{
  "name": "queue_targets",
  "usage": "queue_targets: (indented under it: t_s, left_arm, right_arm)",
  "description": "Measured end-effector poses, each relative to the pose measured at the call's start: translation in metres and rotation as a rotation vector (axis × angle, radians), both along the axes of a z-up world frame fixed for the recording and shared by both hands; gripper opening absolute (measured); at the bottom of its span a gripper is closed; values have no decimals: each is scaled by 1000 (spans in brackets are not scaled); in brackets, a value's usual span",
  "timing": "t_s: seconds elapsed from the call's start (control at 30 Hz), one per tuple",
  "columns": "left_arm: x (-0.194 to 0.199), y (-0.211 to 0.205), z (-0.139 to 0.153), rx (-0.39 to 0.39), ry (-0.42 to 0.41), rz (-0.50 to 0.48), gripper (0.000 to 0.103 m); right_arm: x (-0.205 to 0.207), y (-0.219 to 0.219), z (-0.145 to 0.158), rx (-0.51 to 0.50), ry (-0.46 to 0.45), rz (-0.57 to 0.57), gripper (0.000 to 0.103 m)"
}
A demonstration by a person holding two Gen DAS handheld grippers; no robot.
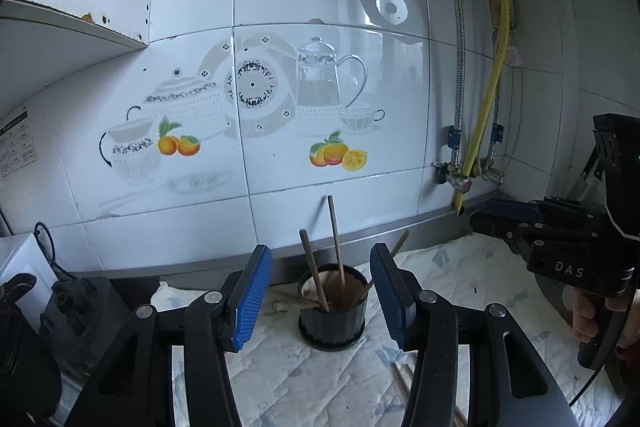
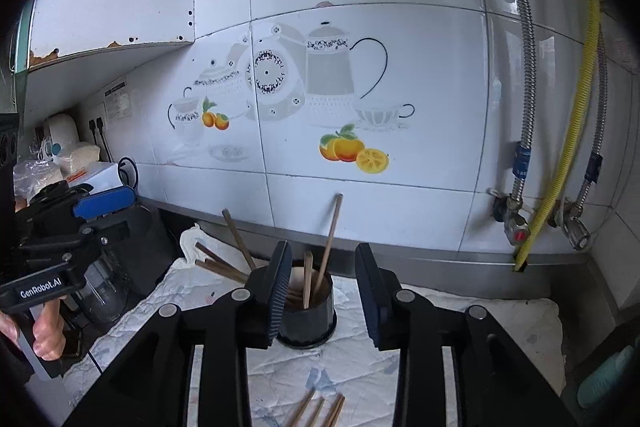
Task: Organize utensils
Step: 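Lower both chopsticks into the holder, open both grippers and withdraw, then close the left gripper on a chopstick end while the right gripper grasps another chopstick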
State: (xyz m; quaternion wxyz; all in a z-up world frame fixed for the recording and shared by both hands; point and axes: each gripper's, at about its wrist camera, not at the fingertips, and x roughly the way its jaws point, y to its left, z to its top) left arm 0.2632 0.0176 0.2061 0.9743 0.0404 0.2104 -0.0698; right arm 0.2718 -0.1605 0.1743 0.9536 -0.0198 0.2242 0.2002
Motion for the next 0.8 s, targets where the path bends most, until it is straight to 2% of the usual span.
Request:
queue_targets:
  t_s: [0.17,0.37,0.57,0.8]
  left_arm:
    - [-46,0,-20,36,28,-5,55]
    - [-93,1,-57,17,109,-14,56]
    - [-131,-8,-98,29,175,-24,57]
    - [-157,-27,-147,8,254,-42,57]
  right_arm:
    - [-37,-10,-18,-16,22,-10,39]
    - [-80,-16,-51,-59,73,-18,39]
    - [-119,-20,-98,-112,134,-30,39]
    - [-151,-28,-151,-85,229,-63,39]
